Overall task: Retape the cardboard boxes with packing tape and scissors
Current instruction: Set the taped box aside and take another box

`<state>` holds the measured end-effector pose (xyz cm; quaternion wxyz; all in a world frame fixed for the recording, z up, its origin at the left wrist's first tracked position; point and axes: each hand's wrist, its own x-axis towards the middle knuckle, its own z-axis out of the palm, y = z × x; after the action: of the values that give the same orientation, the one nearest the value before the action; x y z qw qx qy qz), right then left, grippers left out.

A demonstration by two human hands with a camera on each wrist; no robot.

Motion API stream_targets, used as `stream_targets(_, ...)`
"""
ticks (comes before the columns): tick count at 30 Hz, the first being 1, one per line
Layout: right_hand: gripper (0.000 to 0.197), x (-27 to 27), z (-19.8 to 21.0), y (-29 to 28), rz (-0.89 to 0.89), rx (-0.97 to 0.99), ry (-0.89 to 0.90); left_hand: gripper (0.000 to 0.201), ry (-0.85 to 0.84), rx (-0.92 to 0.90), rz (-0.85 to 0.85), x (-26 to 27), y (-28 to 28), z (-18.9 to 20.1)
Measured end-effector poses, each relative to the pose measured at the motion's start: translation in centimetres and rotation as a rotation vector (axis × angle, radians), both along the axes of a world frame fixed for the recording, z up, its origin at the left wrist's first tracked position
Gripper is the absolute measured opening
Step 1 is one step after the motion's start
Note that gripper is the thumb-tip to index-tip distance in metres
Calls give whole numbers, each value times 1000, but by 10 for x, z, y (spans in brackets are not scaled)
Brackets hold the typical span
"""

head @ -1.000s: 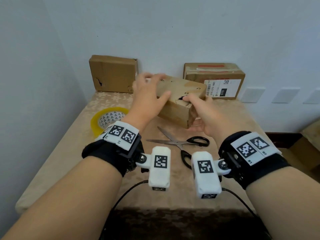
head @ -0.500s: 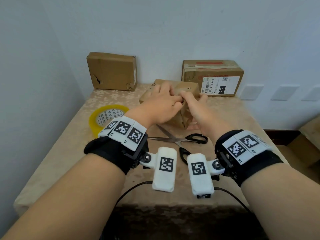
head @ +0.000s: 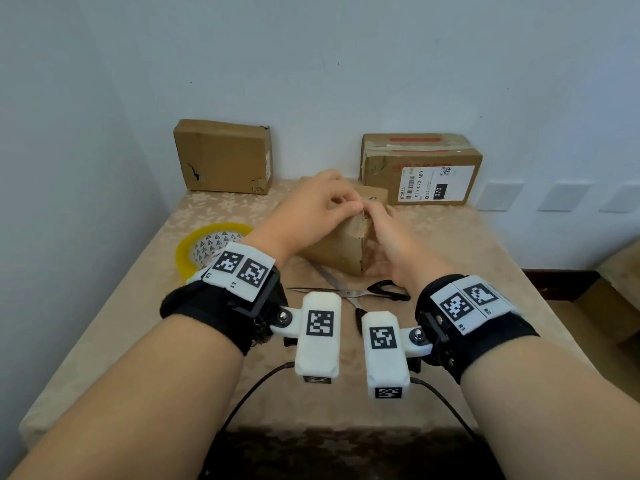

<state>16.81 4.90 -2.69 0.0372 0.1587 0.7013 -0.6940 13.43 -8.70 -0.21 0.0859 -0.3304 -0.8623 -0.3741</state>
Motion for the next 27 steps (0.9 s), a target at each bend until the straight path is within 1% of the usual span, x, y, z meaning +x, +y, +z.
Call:
stream_targets(2,54,-6,-3,1,42,24,-9,13,-4,-49,19,-4,9,-3)
stream_targets(3,56,-9,-4,2,53,23,0,14,-12,-52,40,-7,14,-6)
stream_targets(5,51,-13,-6,4,56,8,42,13,-63,1,91,-15,20,-10)
stream_targets(7,48,-14,-4,7,42,83,102,10,-145,76,124,-22,23,-8)
stream_targets(9,40,-14,-3,13,-25,209,214,7,-204,116,119,-27,24,-5)
stream_targets(11,31,-13,-3,18,-61,226,331,9,-215,112,107,-29,26,-1)
stream_targets(12,27,-12,-4,21,-46,232,372,11,-223,114,105,-29,27,0)
stream_targets(14,21,-10,-6,24,17,288,393,13,-256,154,108,-29,27,0)
stream_targets(16,23,-10,-7,24,36,335,386,14,-297,230,126,-26,25,2)
stream_targets(17,27,-12,-6,24,20,341,389,17,-288,240,153,-24,22,3)
stream_targets(18,32,-13,-5,24,-4,341,390,19,-248,198,205,-23,17,4)
stream_targets(20,38,-15,-3,23,-36,324,373,23,-119,-25,357,-19,1,4)
stream_targets(21,36,-17,-2,25,-51,311,367,25,-71,-143,427,-16,-7,3)
stream_targets(22,30,-17,-2,24,-59,303,365,28,-72,-225,478,-11,-15,-1)
stream_targets(23,22,-17,-2,24,-68,293,367,33,-123,-257,507,-6,-22,-5)
stream_targets(25,11,-17,-3,22,-86,263,358,40,-228,-197,506,2,-30,-15)
stream_targets(27,13,-18,-4,20,-113,232,333,40,-249,-109,477,1,-32,-21)
